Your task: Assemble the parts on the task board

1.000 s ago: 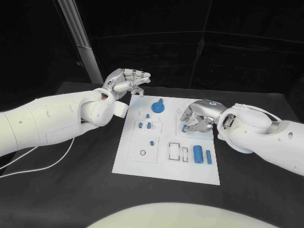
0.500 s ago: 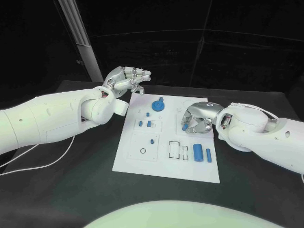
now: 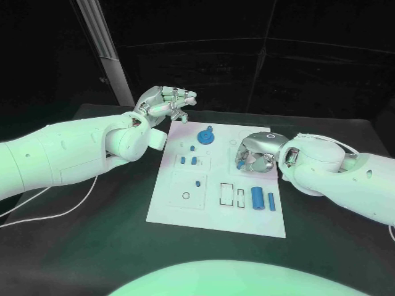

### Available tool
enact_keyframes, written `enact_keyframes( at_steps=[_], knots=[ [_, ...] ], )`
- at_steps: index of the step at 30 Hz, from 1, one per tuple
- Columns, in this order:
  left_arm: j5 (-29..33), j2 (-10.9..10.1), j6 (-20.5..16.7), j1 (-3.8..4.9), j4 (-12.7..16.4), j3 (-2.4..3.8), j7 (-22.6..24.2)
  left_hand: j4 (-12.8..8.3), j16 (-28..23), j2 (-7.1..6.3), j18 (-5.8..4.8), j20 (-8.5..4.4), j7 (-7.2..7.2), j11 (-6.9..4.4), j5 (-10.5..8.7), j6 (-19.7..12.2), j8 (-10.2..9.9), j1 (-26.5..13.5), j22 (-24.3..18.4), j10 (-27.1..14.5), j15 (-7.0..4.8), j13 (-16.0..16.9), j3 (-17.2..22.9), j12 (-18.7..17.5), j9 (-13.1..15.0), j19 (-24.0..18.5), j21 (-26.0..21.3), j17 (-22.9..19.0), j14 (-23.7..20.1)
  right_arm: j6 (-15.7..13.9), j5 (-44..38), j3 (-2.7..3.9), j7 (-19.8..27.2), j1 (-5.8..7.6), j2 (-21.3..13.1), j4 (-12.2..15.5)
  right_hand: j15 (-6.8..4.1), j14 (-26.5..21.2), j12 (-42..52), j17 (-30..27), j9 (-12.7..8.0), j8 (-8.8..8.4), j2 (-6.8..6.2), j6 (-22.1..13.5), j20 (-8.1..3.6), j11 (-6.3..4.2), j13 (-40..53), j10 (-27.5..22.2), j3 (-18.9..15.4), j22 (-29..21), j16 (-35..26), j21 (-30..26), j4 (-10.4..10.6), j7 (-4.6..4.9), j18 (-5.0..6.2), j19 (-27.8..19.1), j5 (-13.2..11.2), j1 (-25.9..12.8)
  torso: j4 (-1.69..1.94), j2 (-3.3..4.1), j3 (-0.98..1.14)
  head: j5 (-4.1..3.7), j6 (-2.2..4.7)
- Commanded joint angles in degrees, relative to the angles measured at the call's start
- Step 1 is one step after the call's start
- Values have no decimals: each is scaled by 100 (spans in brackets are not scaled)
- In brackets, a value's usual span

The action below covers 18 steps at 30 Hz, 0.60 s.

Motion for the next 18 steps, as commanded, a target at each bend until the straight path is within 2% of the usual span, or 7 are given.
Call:
enact_keyframes(
  at_steps=[1, 6, 10, 13, 18],
  knots=[
    [19, -3, 71, 10, 6, 3, 27, -1, 5, 6, 97, 7, 3, -3, 10, -38, 23, -64, -3, -50, 14, 10, 31, 35, -5, -34, -35, -5, -42, -219, -134, -3, -79, -4, 7, -16, -43, 66, 45, 50, 22, 50, 107, 91, -13, -28, 31, 125, 147, 84, 49, 75, -62, -16, -65, 68, -36, 93, -4, -2, -1, -1, -10],
    [19, -11, 70, 10, 10, 3, 25, -1, 5, 6, 97, 7, 3, -3, 10, -38, 23, -64, -3, -50, 14, 10, 31, 35, -5, -34, -35, -5, -42, -438, -173, -3, -70, -11, -1, 23, -60, 61, 37, 76, 29, 35, 169, 159, -48, -32, 36, 224, 544, 197, 80, 167, -283, -9, -86, 90, -111, 291, -6, -2, 4, 8, -14],
    [19, -17, 69, 10, 10, 3, 24, -1, 5, 6, 97, 7, 3, -3, 10, -38, 23, -64, -3, -50, 14, 10, 31, 35, -5, -34, -35, -5, -42, -615, -181, -2, -42, -13, -39, 109, -50, 53, 9, 76, 29, 12, 94, 179, -43, -26, 35, 248, 718, 227, 89, 201, -347, -2, -89, 81, -105, 216, -12, -5, 7, 14, -18],
    [19, -20, 69, 10, 10, 3, 25, -1, 5, 6, 97, 7, 3, -3, 10, -38, 23, -64, -3, -50, 14, 10, 31, 35, -5, -34, -35, -5, -42, -781, -111, -2, -16, -13, -117, 219, -42, 51, -19, 76, 24, -17, 16, 168, -37, -18, 33, 235, 793, 242, 96, 221, -390, 8, -89, 72, -104, 153, -7, -12, 0, 6, -10],
    [19, -25, 67, 10, 9, 3, 25, 0, 8, 9, 98, 9, 2, -3, 10, -45, 32, -77, -2, -59, 15, 12, 39, 47, -4, -36, -36, -3, -45, -1054, 56, 3, 22, -10, -348, 539, -31, 46, -57, 66, 16, -50, -26, 143, -27, 0, 27, 197, 871, 250, 97, 235, -421, 20, -90, 61, -96, 103, -4, -17, -4, -6, 10]
  ],
)
